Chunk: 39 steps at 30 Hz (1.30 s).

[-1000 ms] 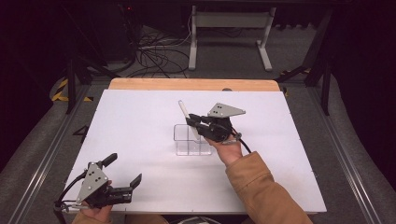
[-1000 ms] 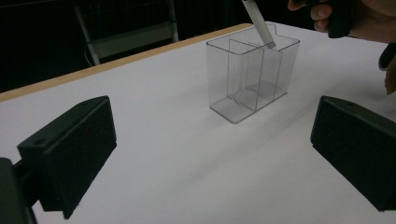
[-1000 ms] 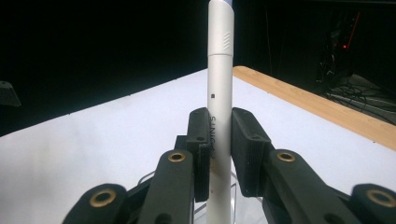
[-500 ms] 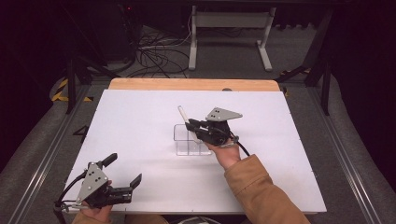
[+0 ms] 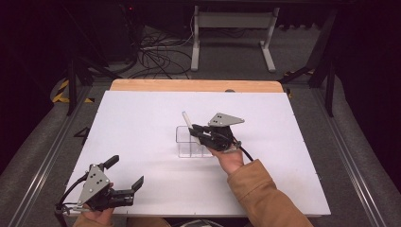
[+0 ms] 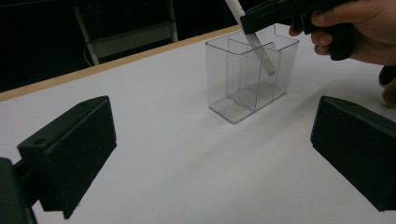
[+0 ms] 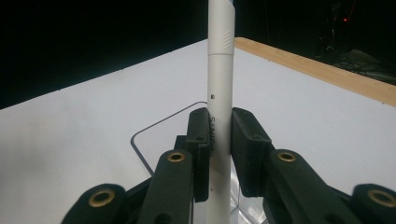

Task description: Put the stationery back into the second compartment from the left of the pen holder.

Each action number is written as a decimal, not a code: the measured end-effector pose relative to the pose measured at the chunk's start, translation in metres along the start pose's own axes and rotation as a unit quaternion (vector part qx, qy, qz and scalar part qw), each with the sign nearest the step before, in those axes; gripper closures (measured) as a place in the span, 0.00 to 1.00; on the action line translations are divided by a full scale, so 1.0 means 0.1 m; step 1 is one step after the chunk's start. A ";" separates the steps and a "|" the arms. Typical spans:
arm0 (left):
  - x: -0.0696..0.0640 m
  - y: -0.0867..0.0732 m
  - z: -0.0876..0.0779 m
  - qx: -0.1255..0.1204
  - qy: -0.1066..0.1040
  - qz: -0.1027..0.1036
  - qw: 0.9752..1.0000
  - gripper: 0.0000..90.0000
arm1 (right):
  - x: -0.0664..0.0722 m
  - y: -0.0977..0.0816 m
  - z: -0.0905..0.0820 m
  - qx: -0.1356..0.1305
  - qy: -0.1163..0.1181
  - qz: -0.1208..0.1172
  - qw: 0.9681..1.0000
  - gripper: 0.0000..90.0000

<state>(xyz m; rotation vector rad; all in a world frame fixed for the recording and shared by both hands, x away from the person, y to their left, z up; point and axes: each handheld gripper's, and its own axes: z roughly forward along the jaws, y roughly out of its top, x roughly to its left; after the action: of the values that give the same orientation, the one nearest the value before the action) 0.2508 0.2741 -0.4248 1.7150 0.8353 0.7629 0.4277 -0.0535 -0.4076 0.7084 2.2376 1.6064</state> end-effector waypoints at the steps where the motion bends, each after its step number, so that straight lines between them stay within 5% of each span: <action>1: 0.00 0.00 0.00 0.000 -0.001 -0.001 1.000 0.01 | 0.00 0.00 0.00 0.000 0.000 -0.001 1.000 0.87; 4: 0.00 0.00 0.00 0.000 -0.001 0.001 1.000 0.01 | 0.01 0.00 -0.01 0.001 -0.001 -0.003 1.000 0.86; 7: 0.00 0.00 0.00 0.000 0.000 0.000 1.000 0.01 | 0.01 0.01 -0.01 0.000 -0.001 -0.004 1.000 0.65; 16: 0.00 0.00 0.01 0.000 -0.001 -0.002 1.000 0.01 | 0.04 0.13 -0.23 -0.017 -0.025 -0.018 0.999 0.31; 22: 0.00 0.00 0.01 0.000 -0.001 -0.003 1.000 0.01 | 0.08 0.22 -0.41 -0.023 -0.034 -0.040 0.998 0.26; 39: 0.00 0.01 0.01 0.000 -0.001 -0.002 1.000 0.01 | 0.11 0.28 -0.78 -0.020 -0.039 -0.050 0.998 0.14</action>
<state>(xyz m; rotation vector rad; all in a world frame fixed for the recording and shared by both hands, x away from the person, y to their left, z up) 0.2519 0.2733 -0.4245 1.7128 0.8373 0.7577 0.3851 -0.1027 -0.3547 0.6268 2.1447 1.5431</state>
